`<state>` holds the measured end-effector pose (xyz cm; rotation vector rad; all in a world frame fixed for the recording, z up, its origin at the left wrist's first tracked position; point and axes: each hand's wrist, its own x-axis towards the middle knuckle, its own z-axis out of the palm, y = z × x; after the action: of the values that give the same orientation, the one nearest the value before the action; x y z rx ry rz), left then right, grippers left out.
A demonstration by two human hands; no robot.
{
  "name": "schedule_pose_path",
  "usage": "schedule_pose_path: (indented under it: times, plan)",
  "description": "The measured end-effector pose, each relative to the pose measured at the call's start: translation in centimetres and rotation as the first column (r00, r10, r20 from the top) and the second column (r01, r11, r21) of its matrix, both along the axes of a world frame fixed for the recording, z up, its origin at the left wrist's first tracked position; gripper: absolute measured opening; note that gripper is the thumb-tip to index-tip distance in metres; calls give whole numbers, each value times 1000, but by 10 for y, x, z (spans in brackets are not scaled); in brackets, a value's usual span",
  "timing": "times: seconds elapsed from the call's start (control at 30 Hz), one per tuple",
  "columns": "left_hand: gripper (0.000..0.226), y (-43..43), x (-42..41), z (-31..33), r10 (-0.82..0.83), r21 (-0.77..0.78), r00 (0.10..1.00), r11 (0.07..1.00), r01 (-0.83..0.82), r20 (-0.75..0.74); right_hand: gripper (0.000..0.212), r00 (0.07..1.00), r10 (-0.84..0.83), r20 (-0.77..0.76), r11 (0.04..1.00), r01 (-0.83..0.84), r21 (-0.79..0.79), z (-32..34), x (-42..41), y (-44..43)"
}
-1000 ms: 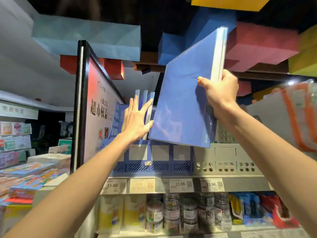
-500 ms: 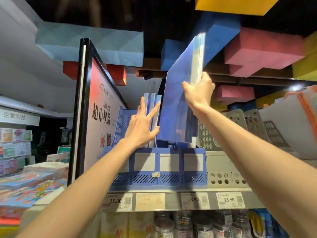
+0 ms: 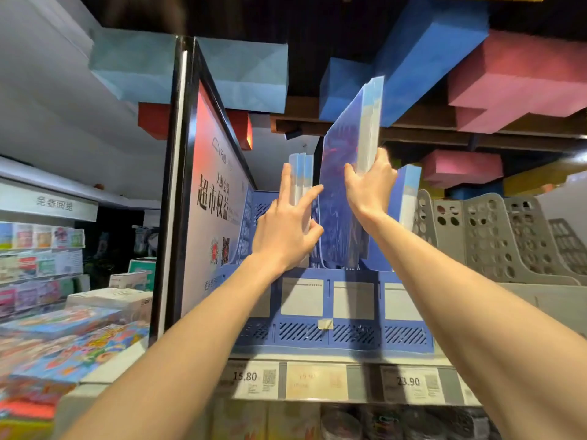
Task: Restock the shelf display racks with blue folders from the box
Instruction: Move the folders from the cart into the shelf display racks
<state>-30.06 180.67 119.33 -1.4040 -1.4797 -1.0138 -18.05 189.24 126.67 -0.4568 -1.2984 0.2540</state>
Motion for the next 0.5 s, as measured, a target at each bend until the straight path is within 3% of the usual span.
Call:
schedule_pose_path:
  times: [0.5]
  plan:
    - [64, -2, -3, -4, 10, -32, 1000, 999, -10, 6, 38, 998, 53, 34, 997, -51, -51, -40, -23, 14]
